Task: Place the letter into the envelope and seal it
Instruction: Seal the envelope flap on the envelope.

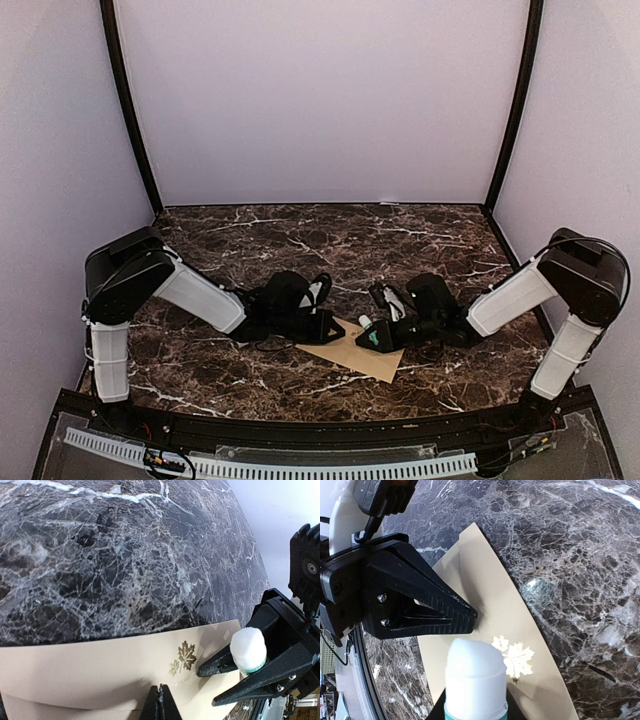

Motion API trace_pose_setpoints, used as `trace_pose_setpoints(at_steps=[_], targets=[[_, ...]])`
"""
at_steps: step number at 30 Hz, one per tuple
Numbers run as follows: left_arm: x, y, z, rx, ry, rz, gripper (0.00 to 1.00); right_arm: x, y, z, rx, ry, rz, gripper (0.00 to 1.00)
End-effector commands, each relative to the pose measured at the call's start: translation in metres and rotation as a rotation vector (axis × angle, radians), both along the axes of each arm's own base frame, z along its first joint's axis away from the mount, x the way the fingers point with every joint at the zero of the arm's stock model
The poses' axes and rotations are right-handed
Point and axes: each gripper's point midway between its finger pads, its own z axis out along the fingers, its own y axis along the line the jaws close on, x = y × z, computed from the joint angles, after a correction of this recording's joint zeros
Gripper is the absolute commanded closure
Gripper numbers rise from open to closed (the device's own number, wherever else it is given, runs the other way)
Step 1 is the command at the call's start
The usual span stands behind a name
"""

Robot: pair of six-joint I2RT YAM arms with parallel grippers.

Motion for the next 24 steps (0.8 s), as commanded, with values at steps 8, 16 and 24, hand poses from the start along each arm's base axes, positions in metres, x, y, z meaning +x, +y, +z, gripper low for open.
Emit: trace_pose_setpoints(at_steps=[8,16,24], targets=[[-0.008,0.007,0.000,0.039,0.006,-0.030,1.00,0.002,0.018,-0.021,-0.052,0.052,0.025,1.00],[-0.004,0.009,0.009,0.019,-0.018,-0.006,1.00,0.002,0.017,-0.012,-0.045,0.032,0.015,1.00],[0.012,0.030,0.079,0.015,-0.156,0.094,0.84,-0.011,0.002,0.041,0.009,-0.059,0.038,1.00]])
